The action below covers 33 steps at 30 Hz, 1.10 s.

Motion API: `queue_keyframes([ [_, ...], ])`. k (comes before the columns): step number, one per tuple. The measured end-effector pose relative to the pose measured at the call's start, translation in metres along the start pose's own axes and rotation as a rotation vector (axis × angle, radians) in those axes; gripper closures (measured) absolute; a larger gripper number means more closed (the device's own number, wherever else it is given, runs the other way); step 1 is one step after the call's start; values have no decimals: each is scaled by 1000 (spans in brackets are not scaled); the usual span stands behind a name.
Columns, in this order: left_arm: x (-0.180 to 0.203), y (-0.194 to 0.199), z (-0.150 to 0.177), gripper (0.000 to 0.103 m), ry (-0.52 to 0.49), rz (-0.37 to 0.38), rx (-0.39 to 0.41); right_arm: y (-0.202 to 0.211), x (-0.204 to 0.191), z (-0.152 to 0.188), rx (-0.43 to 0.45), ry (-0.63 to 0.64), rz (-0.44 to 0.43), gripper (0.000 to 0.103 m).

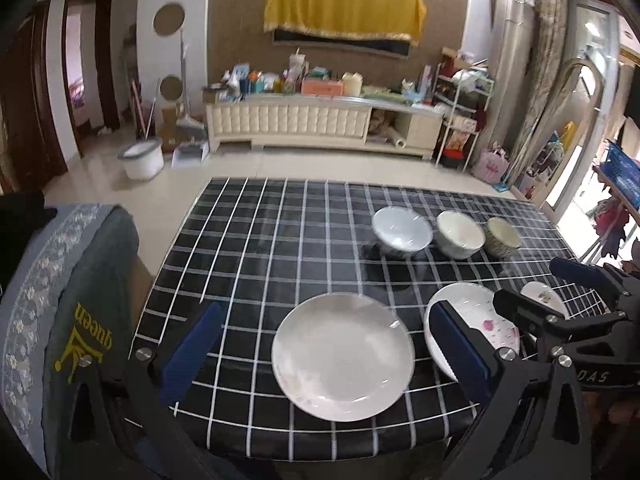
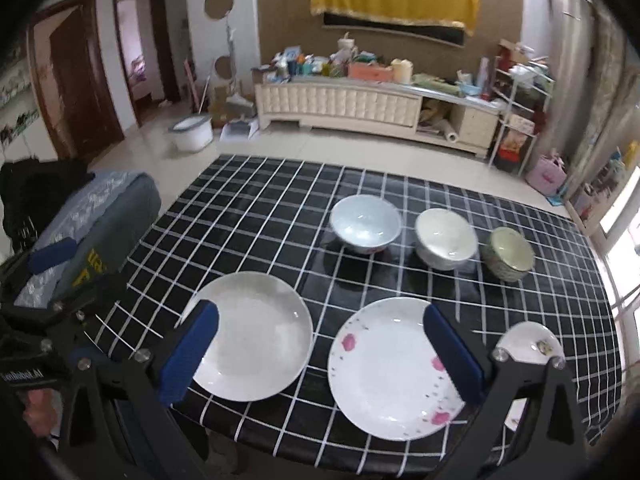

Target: Organize plates and bowls

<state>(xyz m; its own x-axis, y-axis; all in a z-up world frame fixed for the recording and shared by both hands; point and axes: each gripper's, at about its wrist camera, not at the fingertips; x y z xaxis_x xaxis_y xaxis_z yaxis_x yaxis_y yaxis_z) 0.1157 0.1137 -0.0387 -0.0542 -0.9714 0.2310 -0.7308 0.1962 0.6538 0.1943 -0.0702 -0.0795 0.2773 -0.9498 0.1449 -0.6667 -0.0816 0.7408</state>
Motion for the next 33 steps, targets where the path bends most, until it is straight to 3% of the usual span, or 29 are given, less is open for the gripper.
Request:
queue_keyframes([
  [3, -19, -16, 6, 0, 26, -29, -37, -17, -10, -2, -49, 11, -33, 0],
  [7, -44, -42, 16, 0, 84, -11, -99, -41, -23, 1, -88, 47, -28, 0],
  [12, -58, -79, 31, 1, 66, -30, -161, -75, -36, 10, -161, 86, -22, 1],
  [15, -67, -104, 42, 21, 66, -25, -217, -94, -42, 14, -200, 101, -23, 5],
  [18, -76, -126, 52, 32, 78, -19, -279, -114, -48, 17, -240, 121, -39, 13],
  [20, -81, -135, 58, 35, 91, -14, -306, -126, -52, 21, -267, 136, -38, 21],
  [25, -92, -149, 65, 37, 118, 4, -339, -148, -53, 31, -327, 136, -47, 28],
  [33, -96, -172, 77, 57, 128, 14, -423, -166, -52, 43, -387, 135, -69, 48],
])
Point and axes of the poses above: each gripper's, at about its wrist camera, not at the fingertips, and y roughly against the way its jaws point, x to its right, z to its underside, and after that the axes turned 12 degrees about z, right-handed
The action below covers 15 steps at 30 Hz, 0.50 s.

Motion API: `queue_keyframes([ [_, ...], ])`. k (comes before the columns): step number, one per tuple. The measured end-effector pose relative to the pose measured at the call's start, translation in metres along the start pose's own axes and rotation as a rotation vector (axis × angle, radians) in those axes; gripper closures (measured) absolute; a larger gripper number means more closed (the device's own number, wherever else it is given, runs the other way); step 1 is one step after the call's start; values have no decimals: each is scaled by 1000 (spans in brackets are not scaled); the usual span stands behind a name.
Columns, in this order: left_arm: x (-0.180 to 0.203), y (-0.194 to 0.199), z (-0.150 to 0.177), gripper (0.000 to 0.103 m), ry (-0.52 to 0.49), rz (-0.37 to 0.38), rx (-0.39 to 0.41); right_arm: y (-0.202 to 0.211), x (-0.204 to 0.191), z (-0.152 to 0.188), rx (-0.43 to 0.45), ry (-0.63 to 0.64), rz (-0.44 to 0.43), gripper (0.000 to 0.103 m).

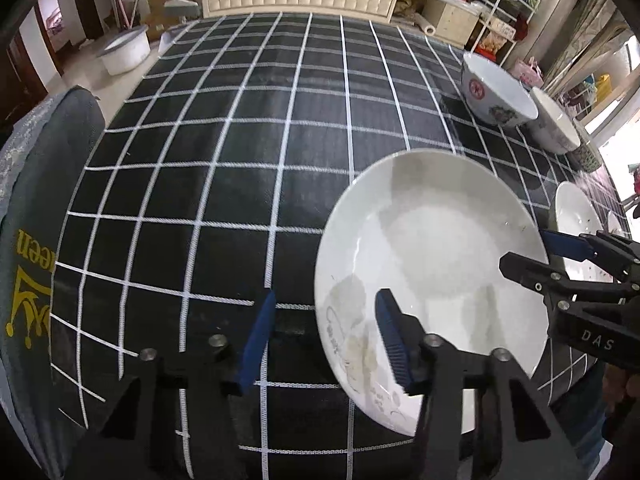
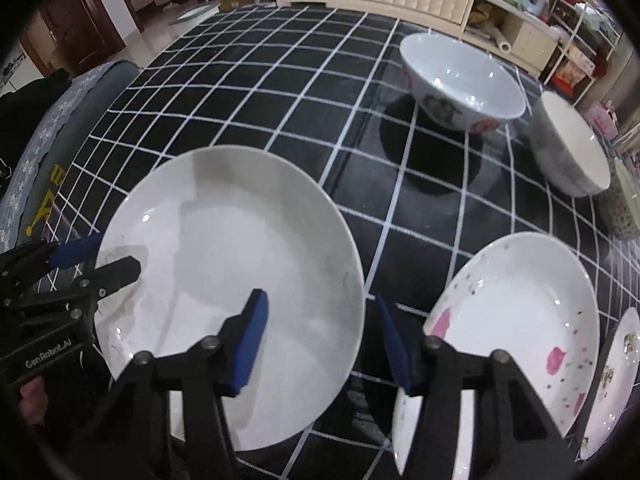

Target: Organize plates and bowls

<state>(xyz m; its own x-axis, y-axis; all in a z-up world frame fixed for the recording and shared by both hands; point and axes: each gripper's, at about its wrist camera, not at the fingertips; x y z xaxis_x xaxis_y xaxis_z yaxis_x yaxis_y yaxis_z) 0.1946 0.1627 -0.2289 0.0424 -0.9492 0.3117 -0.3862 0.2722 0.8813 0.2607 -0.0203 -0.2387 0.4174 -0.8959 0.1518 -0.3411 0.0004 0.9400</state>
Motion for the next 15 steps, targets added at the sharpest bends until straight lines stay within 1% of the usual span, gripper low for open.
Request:
queue_keyframes([
  [1, -1, -2, 1, 57, 3, 5, -5, -3, 0, 0, -6, 3, -5, 56],
  [2, -1, -4, 1, 57, 5, 13, -5, -6, 0, 1, -12, 6, -3, 60],
  [3, -2, -6, 2, 58, 9, 15, -9, -5, 0, 2, -2, 1, -5, 60],
  [4, -2, -8, 2, 58, 11, 17, -10, -5, 1, 3, -2, -5, -6, 63],
  [5, -1, -9, 3, 61, 7, 19, -7, -4, 4, 3, -4, -15, -7, 66],
  [7, 2, -11, 1, 66, -10, 19, -10, -4, 6, 4, -3, -22, -13, 67],
  [9, 8, -14, 1, 75, -33, 24, -13, -4, 8, 5, 0, -25, -10, 70],
  [11, 11, -15, 0, 75, -39, 3, -14, -3, 10, 6, -1, -34, -10, 73],
  [13, 12, -16, 0, 75, -37, 0, -15, -2, 15, 8, -7, -57, -25, 76],
  [15, 12, -16, -4, 76, -29, -11, -23, -2, 16, 8, -13, -69, -37, 77],
])
Point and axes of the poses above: each gripper's, at about its wrist camera, not at the fingertips, and y roughly against the way its jaws point, x to its right, z to its underside, and after that the axes turned 12 degrees about z, right-handed
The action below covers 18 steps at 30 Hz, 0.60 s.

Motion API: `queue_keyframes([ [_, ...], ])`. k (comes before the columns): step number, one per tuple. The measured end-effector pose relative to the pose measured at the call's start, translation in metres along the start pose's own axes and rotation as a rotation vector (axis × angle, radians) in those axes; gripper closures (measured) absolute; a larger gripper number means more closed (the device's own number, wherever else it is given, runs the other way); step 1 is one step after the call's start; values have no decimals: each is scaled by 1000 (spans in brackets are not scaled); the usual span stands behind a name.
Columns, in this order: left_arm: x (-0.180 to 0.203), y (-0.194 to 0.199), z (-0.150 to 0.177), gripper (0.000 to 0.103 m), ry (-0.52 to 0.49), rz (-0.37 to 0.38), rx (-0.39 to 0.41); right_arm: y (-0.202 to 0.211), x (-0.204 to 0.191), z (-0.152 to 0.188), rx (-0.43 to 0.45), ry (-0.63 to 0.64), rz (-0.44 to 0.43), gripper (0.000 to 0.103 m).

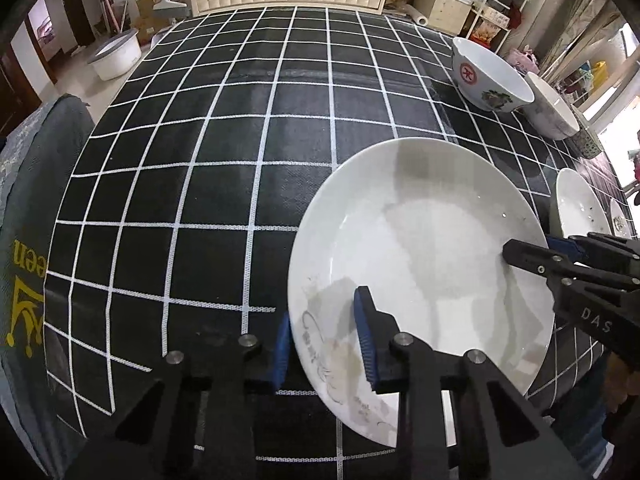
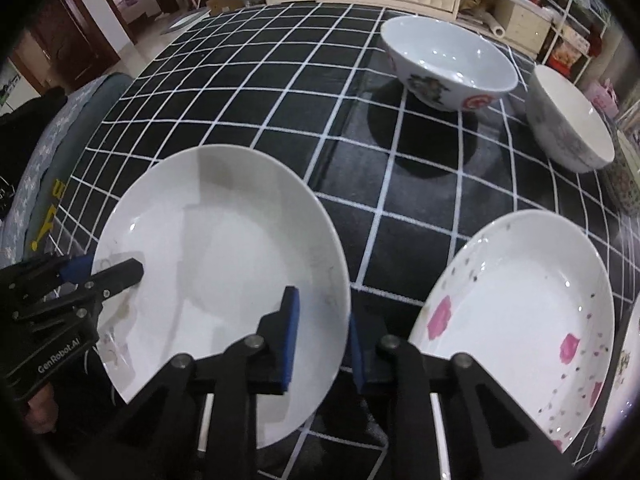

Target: Organize plates and bowls

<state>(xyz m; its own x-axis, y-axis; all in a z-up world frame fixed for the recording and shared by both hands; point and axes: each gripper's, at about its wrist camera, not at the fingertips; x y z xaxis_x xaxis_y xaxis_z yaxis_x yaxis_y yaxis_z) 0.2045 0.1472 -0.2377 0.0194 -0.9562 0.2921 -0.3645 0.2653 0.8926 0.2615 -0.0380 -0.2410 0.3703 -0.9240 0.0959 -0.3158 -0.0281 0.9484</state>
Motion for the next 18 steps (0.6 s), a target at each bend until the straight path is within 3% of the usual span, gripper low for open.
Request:
queue_keyframes([
  [9, 7, 26, -12, 79, -26, -48, 40, 20, 5, -6, 15, -29, -9, 77],
  [18, 1, 22, -18, 79, -7, -46, 31, 6, 4, -12, -26, -21, -9, 77],
])
Point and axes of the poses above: each gripper's, at about its wrist camera, not at the fingertips, and y roughly against the way its jaws point, x to its right, z to its underside, and after that the axes turned 12 degrees about z, right-handed
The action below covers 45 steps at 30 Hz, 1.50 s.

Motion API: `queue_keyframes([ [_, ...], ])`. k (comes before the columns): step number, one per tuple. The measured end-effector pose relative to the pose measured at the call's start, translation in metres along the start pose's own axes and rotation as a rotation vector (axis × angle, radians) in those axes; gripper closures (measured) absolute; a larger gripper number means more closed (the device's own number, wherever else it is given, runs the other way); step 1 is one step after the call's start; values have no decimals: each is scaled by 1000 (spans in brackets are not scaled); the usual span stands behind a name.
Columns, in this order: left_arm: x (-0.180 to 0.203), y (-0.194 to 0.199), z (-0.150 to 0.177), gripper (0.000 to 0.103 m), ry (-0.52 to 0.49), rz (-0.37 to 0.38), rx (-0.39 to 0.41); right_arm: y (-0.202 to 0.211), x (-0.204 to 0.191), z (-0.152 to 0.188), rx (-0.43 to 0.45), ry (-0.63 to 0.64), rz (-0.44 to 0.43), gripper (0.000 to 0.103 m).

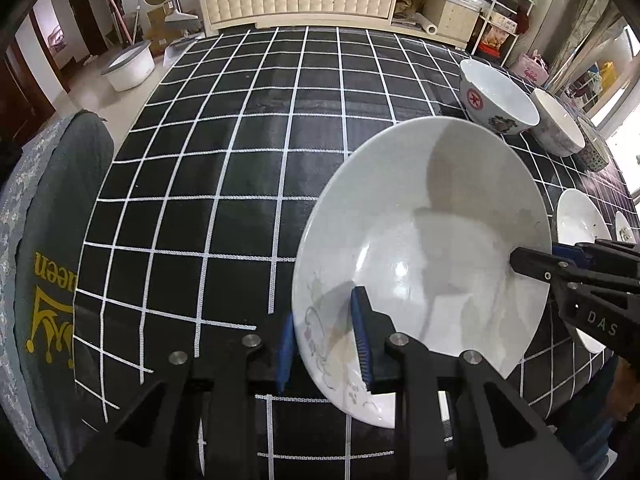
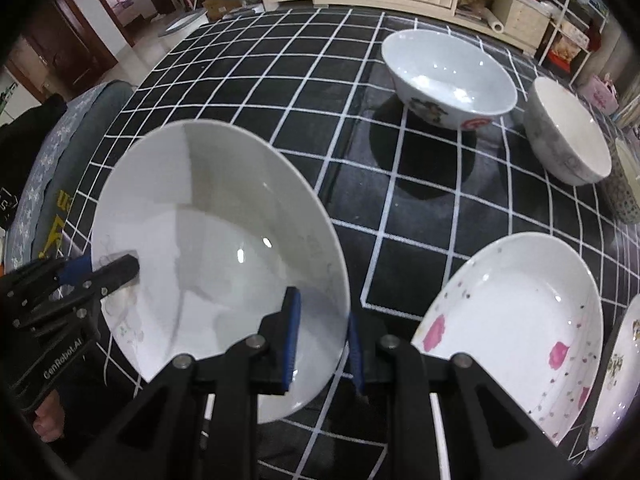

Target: Organize plates and bowls

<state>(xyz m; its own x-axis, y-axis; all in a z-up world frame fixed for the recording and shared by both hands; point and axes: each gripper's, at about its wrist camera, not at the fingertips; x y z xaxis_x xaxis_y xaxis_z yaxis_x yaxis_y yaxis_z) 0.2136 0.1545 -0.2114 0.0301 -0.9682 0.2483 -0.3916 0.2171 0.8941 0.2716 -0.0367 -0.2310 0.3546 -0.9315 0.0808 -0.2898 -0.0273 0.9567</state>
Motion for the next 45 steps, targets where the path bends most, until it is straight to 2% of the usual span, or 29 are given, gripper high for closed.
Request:
queue_keyframes([
  [8, -7, -15, 1, 79, 31, 12, -28, -15, -8, 0, -35, 8, 5, 77],
  [12, -9, -18, 2, 79, 42, 19, -34, -13, -12, -1, -22, 22, 22, 76],
  [16, -10, -17, 1, 79, 54, 26, -34, -13, -13, 0, -29, 24, 2, 74],
  [18, -10, -15, 1, 79, 57, 11, -24, -11, -7, 0, -29, 13, -28, 73],
  [21, -12, -4, 0, 79, 58, -28, 4, 0, 3, 3, 1, -11, -14, 71],
  [25, -9, 16, -1, 79, 74, -22, 25, 16, 13, 10, 32, -26, -27, 66],
  [33, 57, 37, 3, 79, -56, 15, 39, 39, 51, 38, 67, -79, -37, 56],
  [42, 125, 21, 8, 79, -116, 114, -13, 50, 114, 67, 74, -177, -15, 50],
  [45, 149, 17, 10, 79, -152, 126, -27, 51, 132, 76, 73, -200, -7, 50],
])
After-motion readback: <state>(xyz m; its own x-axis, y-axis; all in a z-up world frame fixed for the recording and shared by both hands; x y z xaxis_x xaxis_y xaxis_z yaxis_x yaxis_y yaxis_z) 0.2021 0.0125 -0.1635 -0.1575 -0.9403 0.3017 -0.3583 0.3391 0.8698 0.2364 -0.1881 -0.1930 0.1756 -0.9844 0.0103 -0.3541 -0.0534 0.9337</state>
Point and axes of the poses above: each gripper's, at about its wrist camera, not at the fingertips, and y roughly against the way its jaws point, x to its right, z to its underside, and after that the axes turned 12 degrees about z, right-handed
